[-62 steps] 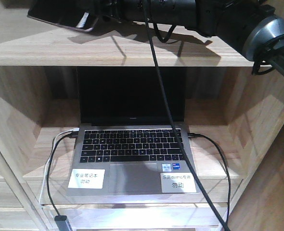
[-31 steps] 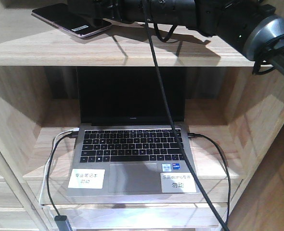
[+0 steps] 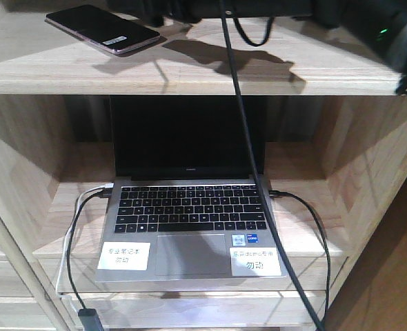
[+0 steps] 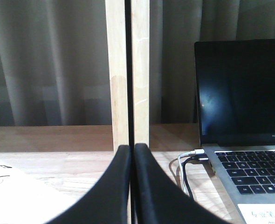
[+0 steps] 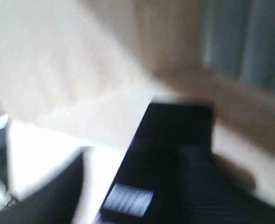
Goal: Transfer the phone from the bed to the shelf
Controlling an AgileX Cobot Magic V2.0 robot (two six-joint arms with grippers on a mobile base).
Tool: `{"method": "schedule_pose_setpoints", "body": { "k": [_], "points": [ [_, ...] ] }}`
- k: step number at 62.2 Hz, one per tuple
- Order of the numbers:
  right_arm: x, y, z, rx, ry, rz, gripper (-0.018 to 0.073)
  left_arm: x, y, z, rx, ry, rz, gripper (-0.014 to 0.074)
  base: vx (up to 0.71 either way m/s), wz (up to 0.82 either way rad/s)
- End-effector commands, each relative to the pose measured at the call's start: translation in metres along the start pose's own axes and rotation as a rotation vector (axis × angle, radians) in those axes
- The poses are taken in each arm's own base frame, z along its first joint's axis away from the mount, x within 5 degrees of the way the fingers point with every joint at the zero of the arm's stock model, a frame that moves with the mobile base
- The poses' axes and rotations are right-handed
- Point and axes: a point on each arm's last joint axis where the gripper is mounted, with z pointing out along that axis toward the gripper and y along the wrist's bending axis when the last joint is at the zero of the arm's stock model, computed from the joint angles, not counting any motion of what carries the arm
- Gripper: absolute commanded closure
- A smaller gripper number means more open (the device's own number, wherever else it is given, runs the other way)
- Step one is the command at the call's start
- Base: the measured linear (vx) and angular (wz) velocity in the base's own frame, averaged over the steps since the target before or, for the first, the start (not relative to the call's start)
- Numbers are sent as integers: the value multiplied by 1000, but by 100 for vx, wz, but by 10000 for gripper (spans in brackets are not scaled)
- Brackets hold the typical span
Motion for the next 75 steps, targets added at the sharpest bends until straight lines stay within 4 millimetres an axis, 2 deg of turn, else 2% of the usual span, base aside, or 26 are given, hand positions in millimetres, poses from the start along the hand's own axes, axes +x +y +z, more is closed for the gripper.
{"method": "schedule_pose_setpoints", "body": {
  "k": [1, 4, 22, 30, 40, 55, 75],
  "points": [
    [-29, 18, -30, 16, -55, -26, 514, -15, 0, -2, 1, -103, -19, 595, 0, 0],
    [-30, 20, -34, 21, -45, -33, 577, -15, 0, -2, 1, -103, -19, 595, 0, 0],
    [-41, 37, -64, 96, -96, -57, 564, -15, 0, -2, 1, -103, -19, 595, 0, 0],
    [-30, 42, -80, 169, -126, -41, 564, -15, 0, -2, 1, -103, -19, 595, 0, 0],
    [-9, 53, -103, 247, -139, -48, 564, -15, 0, -2, 1, -103, -19, 595, 0, 0],
    [25, 74, -149, 406, -217, -29, 564, -15, 0, -2, 1, -103, -19, 595, 0, 0],
    [93, 104, -197, 509, -233, -7, 564, -15, 0, -2, 1, -103, -19, 595, 0, 0]
  ]
}}
